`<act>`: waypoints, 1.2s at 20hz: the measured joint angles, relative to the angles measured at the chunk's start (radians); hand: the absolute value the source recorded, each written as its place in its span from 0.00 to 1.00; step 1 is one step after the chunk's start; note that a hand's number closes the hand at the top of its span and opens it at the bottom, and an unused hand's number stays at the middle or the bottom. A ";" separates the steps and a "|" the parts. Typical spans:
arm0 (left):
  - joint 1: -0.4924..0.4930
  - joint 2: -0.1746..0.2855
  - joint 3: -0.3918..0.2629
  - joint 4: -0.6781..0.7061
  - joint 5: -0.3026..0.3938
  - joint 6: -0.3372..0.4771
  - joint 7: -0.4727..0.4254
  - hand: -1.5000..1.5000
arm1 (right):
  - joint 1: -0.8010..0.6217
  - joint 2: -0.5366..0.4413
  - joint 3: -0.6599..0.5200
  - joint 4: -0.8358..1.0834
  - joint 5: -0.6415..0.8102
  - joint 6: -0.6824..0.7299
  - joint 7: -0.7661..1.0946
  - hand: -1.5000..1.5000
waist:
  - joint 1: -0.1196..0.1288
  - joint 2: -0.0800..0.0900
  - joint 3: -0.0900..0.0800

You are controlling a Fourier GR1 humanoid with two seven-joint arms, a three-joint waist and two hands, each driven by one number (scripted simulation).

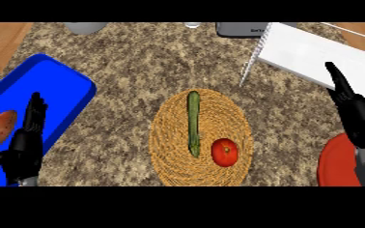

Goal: Pick the squash from the placemat and place it in the tiered shelf

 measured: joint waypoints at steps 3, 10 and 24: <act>-0.053 -0.001 -0.027 0.003 -0.007 -0.039 0.024 0.50 | -0.031 0.033 0.003 -0.051 0.021 -0.044 0.040 0.00 | 0.005 0.000 -0.006; -0.141 -0.037 -0.135 -0.008 -0.010 -0.118 0.085 0.50 | -0.048 0.168 0.006 -0.074 0.032 -0.214 0.147 1.00 | -0.022 0.008 0.000; -0.243 -0.123 -0.219 0.027 -0.045 -0.153 0.181 0.50 | 0.065 0.434 0.104 -0.013 0.204 -0.595 -0.070 0.00 | 0.013 0.016 0.005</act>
